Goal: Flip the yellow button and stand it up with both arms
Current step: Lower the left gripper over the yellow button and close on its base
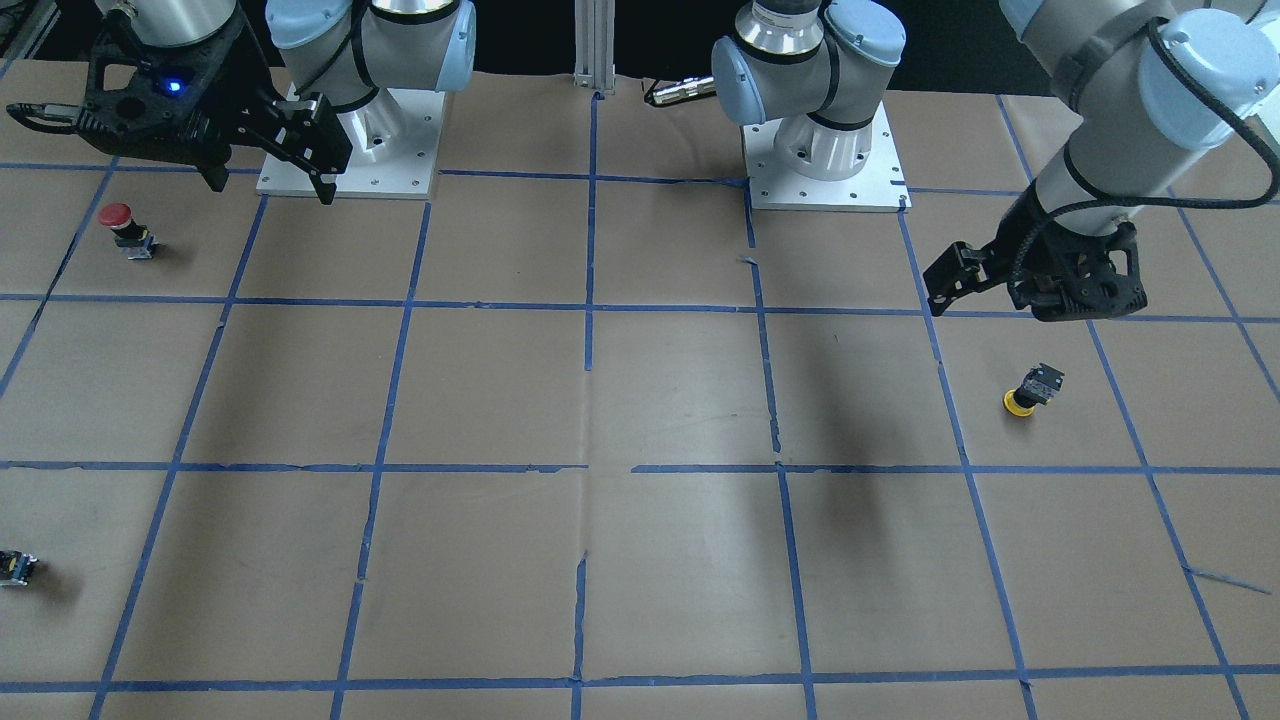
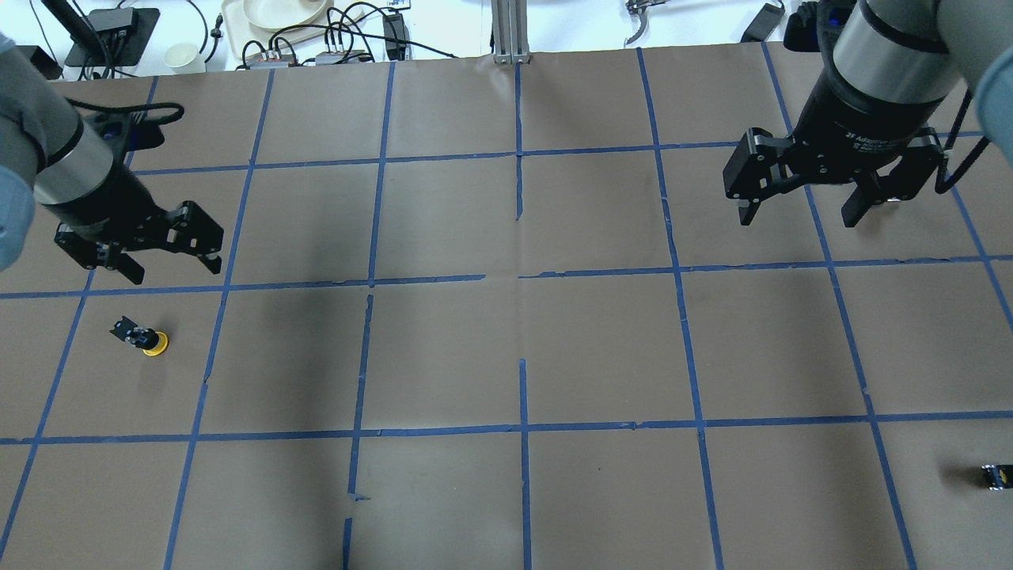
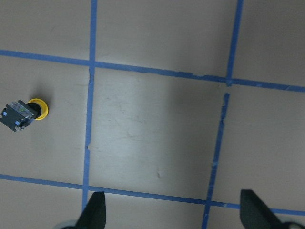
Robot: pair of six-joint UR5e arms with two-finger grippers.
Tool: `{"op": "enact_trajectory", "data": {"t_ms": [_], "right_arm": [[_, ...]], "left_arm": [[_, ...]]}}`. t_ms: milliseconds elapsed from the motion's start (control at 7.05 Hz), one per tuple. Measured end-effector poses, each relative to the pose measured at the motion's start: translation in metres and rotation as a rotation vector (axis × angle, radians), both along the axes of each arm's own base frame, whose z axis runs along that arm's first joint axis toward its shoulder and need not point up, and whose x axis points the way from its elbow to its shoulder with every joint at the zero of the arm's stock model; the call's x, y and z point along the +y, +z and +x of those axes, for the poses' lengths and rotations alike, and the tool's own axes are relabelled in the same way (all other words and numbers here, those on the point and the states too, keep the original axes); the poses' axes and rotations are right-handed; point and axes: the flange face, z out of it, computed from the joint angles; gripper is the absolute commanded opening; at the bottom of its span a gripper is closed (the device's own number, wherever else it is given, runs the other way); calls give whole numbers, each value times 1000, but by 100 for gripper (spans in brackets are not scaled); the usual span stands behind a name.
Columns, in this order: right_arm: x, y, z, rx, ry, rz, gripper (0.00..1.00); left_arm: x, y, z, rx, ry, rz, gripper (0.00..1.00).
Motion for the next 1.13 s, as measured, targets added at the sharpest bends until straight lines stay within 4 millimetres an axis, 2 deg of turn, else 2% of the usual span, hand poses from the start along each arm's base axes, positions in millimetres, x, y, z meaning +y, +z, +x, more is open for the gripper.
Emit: {"op": "enact_trajectory", "data": {"t_ms": [284,567,851,993,1134], "right_arm": [[0,-2,0,0,-1,6,100],[1,-9,0,-2,-7,14,100],[1,-11,0,-3,-13,8,100],[1,-11,0,-2,-14,6,100],[1,-11,0,-2,-14,6,100]], "left_arm": [[14,-44,55,3,-185,-37,99],[14,-87,102,-17,-384,-79,100],[3,-125,128,-23,-634,-90,98],[1,-138,132,-19,-691,-86,85],[1,-145,133,-12,-716,-78,77]]}}
